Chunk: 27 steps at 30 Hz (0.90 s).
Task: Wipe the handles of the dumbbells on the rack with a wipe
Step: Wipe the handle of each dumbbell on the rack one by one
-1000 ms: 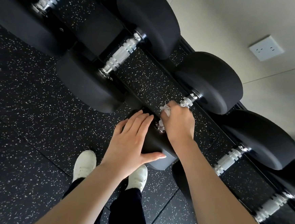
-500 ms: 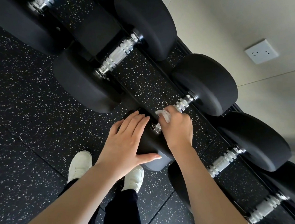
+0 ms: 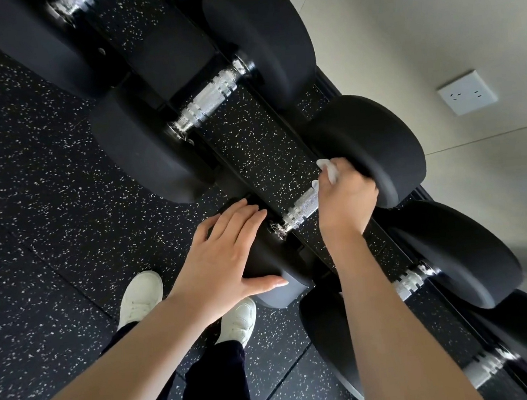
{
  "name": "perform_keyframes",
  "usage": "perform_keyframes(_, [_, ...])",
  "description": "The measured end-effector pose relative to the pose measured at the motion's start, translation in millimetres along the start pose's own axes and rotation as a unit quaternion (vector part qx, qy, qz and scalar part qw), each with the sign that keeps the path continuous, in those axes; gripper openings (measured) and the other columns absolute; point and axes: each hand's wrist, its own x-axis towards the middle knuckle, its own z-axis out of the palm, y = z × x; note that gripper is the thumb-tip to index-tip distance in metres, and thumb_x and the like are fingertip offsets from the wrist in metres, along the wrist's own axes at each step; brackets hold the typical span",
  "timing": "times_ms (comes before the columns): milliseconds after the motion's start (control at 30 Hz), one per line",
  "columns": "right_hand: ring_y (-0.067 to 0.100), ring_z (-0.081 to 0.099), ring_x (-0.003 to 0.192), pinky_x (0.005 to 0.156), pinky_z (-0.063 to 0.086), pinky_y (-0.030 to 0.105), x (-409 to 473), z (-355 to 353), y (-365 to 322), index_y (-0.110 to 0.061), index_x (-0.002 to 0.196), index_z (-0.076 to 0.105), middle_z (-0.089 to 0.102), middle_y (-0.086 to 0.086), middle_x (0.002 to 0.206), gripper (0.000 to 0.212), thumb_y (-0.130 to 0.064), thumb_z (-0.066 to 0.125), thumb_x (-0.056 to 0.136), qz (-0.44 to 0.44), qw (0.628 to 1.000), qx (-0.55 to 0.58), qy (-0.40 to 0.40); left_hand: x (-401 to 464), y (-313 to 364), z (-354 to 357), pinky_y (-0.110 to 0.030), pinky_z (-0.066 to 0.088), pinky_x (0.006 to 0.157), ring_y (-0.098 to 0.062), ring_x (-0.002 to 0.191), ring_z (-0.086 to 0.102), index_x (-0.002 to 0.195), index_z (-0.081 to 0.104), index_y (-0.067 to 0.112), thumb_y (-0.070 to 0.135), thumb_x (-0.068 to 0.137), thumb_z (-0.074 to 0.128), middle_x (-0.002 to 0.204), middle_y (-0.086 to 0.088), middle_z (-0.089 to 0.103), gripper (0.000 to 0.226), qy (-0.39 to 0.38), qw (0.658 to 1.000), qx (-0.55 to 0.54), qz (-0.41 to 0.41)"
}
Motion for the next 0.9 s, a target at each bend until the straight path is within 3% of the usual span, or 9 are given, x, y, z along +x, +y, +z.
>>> perform_keyframes(100, [0.032,0.056,0.041,0.043,0.043,0.029,-6.6,6.0,-1.0,-0.011,0.079,0.072,0.06,0.012,0.049,0.016,-0.02,0.058,0.081,-0.018,0.996,0.028,0.079,-0.4,-0.1,0.6,-0.036,0.025,0.107,-0.017,0.138,0.036,0.138,0.047,0.012,0.078,0.074,0.04,0.14,0.0,0.048,0.093,0.0,1.0,0.001,0.001])
perform_keyframes(200, [0.025,0.057,0.043,0.042,0.043,0.026,-8.8,6.6,1.6,-0.013,0.079,0.072,0.063,0.007,0.053,0.019,-0.024,0.056,0.082,-0.016,0.991,0.058,0.119,-0.5,-0.8,0.4,-0.036,0.026,0.107,-0.017,0.137,0.037,0.138,0.047,0.012,0.078,0.074,0.04,0.139,0.001,0.048,0.092,0.002,1.0,-0.001,0.007])
perform_keyframes(300, [0.027,0.062,0.051,0.049,0.045,0.025,-17.5,4.7,5.8,-0.009,0.085,0.071,0.068,0.011,0.064,0.008,-0.013,0.064,0.081,0.007,0.988,0.088,0.124,-0.3,-1.1,-0.9,-0.035,0.025,0.107,-0.018,0.137,0.038,0.138,0.047,0.012,0.078,0.073,0.039,0.139,0.0,0.049,0.092,0.002,1.0,0.003,0.012])
perform_keyframes(433, [0.028,0.066,0.058,0.053,0.047,0.024,-30.7,-1.2,13.1,-0.002,0.094,0.065,0.069,0.013,0.071,0.013,-0.013,0.061,0.088,0.075,0.984,0.13,0.101,0.9,-1.7,-4.0,-0.036,0.025,0.105,-0.021,0.135,0.041,0.137,0.048,0.012,0.079,0.073,0.036,0.136,-0.001,0.051,0.093,-0.01,1.0,0.017,0.022])
perform_keyframes(633, [0.015,0.06,0.061,0.057,0.048,0.024,-36.3,-21.5,-1.6,-0.007,0.093,0.06,0.06,-0.004,0.071,0.011,-0.016,0.062,0.088,0.098,0.974,0.202,0.024,1.7,-6.1,-22.1,-0.037,0.033,0.101,-0.023,0.13,0.046,0.135,0.051,0.013,0.075,0.077,0.032,0.134,-0.003,0.054,0.087,-0.019,0.998,0.038,0.05])
perform_keyframes(767, [0.0,0.055,0.058,0.049,0.042,0.009,-32.6,-36.2,-36.3,-0.016,0.088,0.051,0.054,-0.014,0.066,0.011,-0.018,0.062,0.088,0.112,0.964,0.241,-0.012,5.5,-21.0,-55.7,-0.043,0.045,0.097,-0.025,0.129,0.048,0.135,0.051,0.012,0.072,0.082,0.029,0.134,-0.005,0.052,0.083,-0.014,0.997,0.067,0.046])
perform_keyframes(900, [0.0,0.051,0.055,0.048,0.037,0.009,-33.7,-41.9,-76.7,-0.014,0.086,0.051,0.052,-0.015,0.062,0.011,-0.019,0.061,0.089,0.094,0.964,0.244,-0.038,12.2,-49.7,-92.3,-0.045,0.046,0.093,-0.027,0.128,0.048,0.133,0.052,0.011,0.069,0.082,0.031,0.134,-0.007,0.052,0.08,-0.008,0.995,0.095,0.033])
